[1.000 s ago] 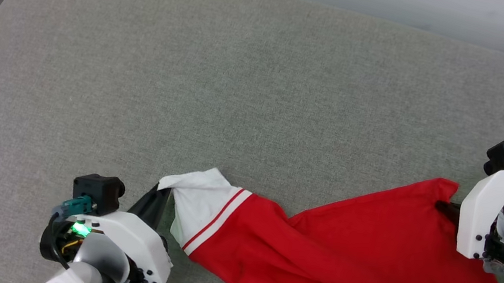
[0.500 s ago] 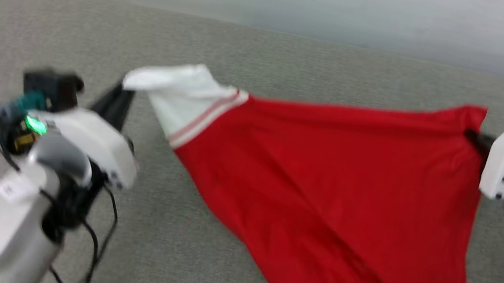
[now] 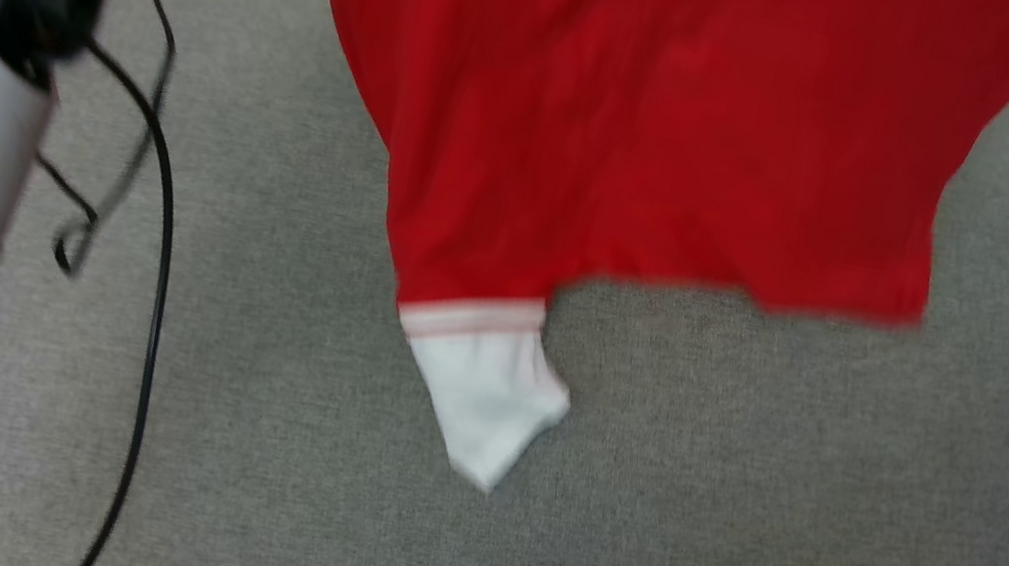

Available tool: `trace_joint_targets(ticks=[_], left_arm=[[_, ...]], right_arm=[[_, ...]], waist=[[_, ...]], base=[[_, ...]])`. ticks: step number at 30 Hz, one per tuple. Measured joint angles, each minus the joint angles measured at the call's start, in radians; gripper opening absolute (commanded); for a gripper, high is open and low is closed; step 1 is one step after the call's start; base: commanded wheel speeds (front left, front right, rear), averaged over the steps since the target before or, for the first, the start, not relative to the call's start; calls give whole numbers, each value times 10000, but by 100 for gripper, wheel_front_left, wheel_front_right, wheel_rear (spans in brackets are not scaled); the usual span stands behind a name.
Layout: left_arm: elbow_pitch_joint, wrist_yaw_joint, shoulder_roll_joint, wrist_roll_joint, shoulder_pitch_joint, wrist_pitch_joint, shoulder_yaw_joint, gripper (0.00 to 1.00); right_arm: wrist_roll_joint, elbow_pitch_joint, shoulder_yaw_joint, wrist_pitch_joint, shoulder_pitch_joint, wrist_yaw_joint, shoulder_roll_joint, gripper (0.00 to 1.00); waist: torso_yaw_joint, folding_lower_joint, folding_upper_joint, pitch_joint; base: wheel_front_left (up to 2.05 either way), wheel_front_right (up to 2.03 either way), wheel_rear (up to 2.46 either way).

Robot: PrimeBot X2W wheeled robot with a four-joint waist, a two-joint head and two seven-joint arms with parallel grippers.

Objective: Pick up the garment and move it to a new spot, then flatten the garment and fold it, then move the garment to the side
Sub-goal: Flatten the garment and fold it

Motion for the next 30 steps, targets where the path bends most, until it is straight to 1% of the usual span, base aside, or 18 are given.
trace_joint_targets(ticks=[4, 8, 13, 16, 19, 24, 28, 30], left_arm=[[775, -61, 48, 483, -1861, -207, -84, 0], [1409, -100, 127, 903, -3396, -341, -188, 0], [2134, -111, 274, 1246, -4836, -594, -205, 0], [2472, -205, 311, 1308, -5464, -679, -198, 0], [2788, -290, 330, 1287, -5848, -731, -192, 0], [3350, -479, 203, 1089, -5934, -780, -180, 0], [3795, -656, 35, 644, -5669, -918, 21, 0], [4100, -803, -82, 370, -5283, -947, 111, 0]], right_arm=[[-439, 127, -305, -570, -1470, 0, 81, 0], [-790, 313, -422, -941, -2698, 0, 155, 0], [-1160, 570, -449, -1333, -3868, 2, 322, 0], [-1290, 757, -485, -1469, -4351, 0, 351, 0], [-1358, 911, -487, -1626, -4646, 2, 407, 0], [-1383, 1193, -380, -1693, -4695, 0, 575, 0], [-1310, 1220, -165, -1710, -4589, 0, 658, 0], [-1172, 1277, -88, -1810, -4246, 0, 742, 0]], waist=[[-96, 0, 0, 573], [-166, 1, 0, 1196], [-247, 2, -1, 1871], [-267, 2, 0, 2225], [-252, 2, -1, 2583], [-191, 2, -1, 3167], [-137, 1, -1, 3548], [-127, 2, -1, 3638]], base=[[0, 0, 0], [0, 0, 0], [0, 0, 0], [0, 0, 0], [0, 0, 0], [0, 0, 0], [0, 0, 0], [0, 0, 0]])
